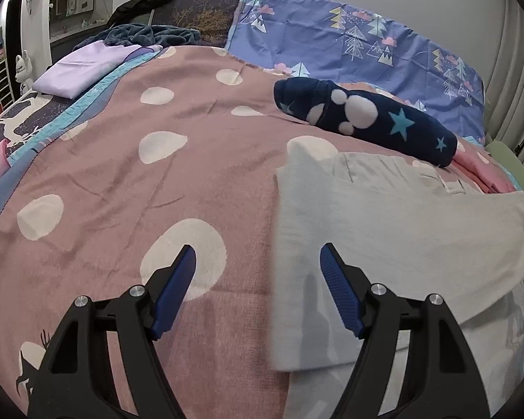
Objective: Fold small clothes
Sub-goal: 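Lift the held side with the right gripper and fold it over the shirt's middle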
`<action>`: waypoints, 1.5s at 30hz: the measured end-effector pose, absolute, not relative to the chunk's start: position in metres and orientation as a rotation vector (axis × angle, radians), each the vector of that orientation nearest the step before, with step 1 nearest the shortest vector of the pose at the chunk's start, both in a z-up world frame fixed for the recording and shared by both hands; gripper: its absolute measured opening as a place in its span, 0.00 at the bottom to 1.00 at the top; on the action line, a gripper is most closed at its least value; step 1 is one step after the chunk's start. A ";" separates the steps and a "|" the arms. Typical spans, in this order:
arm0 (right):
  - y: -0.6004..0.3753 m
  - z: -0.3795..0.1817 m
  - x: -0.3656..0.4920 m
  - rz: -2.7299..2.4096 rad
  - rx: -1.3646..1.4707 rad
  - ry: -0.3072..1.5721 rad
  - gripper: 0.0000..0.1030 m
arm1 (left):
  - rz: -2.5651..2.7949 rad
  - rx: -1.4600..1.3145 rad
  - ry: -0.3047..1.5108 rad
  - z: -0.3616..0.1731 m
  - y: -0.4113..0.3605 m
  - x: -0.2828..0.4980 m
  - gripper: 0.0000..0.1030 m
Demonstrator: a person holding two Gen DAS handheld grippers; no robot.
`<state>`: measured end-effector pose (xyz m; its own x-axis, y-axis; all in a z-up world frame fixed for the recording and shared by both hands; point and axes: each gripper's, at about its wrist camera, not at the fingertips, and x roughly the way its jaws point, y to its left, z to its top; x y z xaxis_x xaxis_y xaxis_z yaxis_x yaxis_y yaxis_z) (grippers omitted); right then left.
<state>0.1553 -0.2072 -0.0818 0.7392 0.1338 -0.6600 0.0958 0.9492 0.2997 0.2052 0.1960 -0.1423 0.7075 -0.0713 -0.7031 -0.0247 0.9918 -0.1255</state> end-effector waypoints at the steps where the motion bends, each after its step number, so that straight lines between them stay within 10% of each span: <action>1: -0.213 -0.082 0.152 -0.023 0.306 0.745 0.04 | -0.032 -0.129 0.782 -0.142 0.196 0.205 0.72; 11: -0.252 -0.136 0.149 -0.069 0.421 0.866 0.21 | -0.042 -0.051 0.824 -0.152 0.175 0.210 0.70; 14: -0.238 -0.123 0.139 -0.019 0.359 0.830 0.21 | -0.007 0.062 0.864 -0.163 0.163 0.215 0.39; 36: -0.411 -0.107 -0.022 -0.456 0.733 0.593 0.20 | -0.241 0.100 0.669 -0.111 0.084 0.183 0.37; 45: -0.536 -0.131 -0.092 -0.710 0.978 0.376 0.52 | -0.257 0.104 0.847 -0.171 0.064 0.209 0.39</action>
<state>-0.0918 -0.5358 -0.1309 0.7182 -0.3742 -0.5866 0.6956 0.3624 0.6203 0.2090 0.0635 -0.1707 0.6335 -0.1830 -0.7518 0.2657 0.9640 -0.0108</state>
